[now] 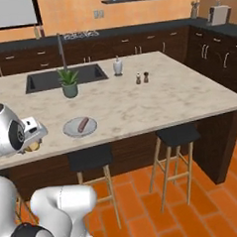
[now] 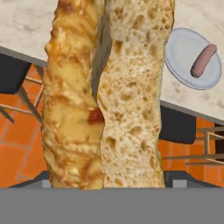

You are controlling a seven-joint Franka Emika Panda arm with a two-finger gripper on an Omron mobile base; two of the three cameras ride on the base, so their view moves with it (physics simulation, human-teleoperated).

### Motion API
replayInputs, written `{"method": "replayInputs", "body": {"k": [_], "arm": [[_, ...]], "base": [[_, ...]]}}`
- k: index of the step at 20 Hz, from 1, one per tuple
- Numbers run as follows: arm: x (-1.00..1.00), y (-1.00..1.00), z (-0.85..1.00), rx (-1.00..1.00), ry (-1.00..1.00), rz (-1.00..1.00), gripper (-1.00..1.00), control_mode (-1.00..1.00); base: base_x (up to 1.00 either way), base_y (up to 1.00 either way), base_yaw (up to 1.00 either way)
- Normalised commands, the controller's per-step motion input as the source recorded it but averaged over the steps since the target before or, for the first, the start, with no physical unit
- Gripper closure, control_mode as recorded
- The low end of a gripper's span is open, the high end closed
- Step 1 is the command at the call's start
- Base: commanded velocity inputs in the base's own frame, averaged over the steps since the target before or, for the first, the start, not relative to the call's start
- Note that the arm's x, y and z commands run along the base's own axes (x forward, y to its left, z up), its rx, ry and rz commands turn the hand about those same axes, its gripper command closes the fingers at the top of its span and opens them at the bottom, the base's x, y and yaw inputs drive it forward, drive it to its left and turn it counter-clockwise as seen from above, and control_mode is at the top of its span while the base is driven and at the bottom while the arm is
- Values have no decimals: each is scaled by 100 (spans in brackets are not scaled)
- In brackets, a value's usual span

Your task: Place one bun and one sausage from the bowl on each plate.

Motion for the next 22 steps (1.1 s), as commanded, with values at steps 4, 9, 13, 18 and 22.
{"method": "replayInputs", "body": {"k": [4, 9, 13, 18, 22], "arm": [[0, 0, 0, 0, 0, 0, 100, 100], [40, 8, -7, 5, 7, -7, 100, -100], [100, 61, -15, 17, 20, -30, 100, -100], [72, 100, -7, 17, 21, -33, 100, -100], [47, 63, -40, 1, 34, -15, 100, -100]], "base": [[99, -97, 1], [60, -7, -6], [0, 0, 0], [0, 0, 0], [0, 0, 0]]}}
